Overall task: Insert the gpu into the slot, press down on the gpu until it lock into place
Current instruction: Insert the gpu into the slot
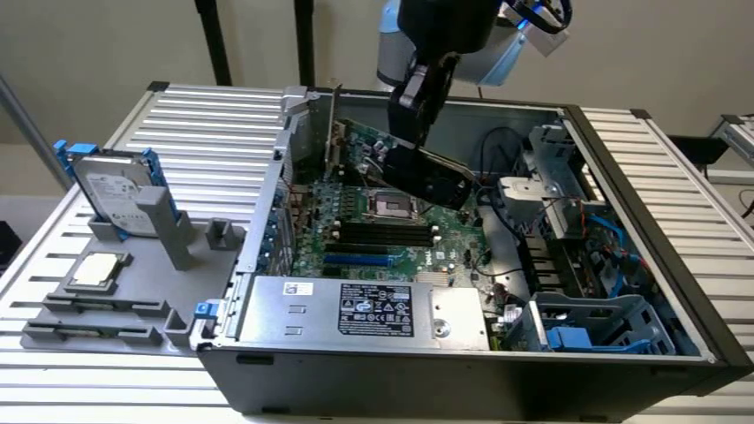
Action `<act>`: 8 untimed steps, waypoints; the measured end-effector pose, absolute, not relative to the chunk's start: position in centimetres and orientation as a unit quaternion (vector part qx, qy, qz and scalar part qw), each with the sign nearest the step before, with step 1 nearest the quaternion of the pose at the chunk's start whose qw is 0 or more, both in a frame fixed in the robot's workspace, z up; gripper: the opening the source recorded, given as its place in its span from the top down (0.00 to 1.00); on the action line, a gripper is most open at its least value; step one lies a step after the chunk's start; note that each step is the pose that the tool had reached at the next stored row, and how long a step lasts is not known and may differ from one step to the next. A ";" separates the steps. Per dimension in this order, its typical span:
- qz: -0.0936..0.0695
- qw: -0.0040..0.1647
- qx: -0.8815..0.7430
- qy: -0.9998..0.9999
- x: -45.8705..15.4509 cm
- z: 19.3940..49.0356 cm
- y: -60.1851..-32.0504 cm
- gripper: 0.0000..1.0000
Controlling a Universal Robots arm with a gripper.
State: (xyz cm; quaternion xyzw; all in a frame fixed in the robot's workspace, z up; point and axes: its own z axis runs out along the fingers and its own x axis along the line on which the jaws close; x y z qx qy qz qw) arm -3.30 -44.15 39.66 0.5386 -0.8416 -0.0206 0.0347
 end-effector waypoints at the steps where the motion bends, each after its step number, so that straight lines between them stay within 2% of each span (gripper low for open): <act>1: -0.020 0.035 0.546 -0.837 -3.3 39.6 -44.1 0.74; 8: -0.019 0.033 0.598 -0.800 -3.3 38.9 -44.2 0.74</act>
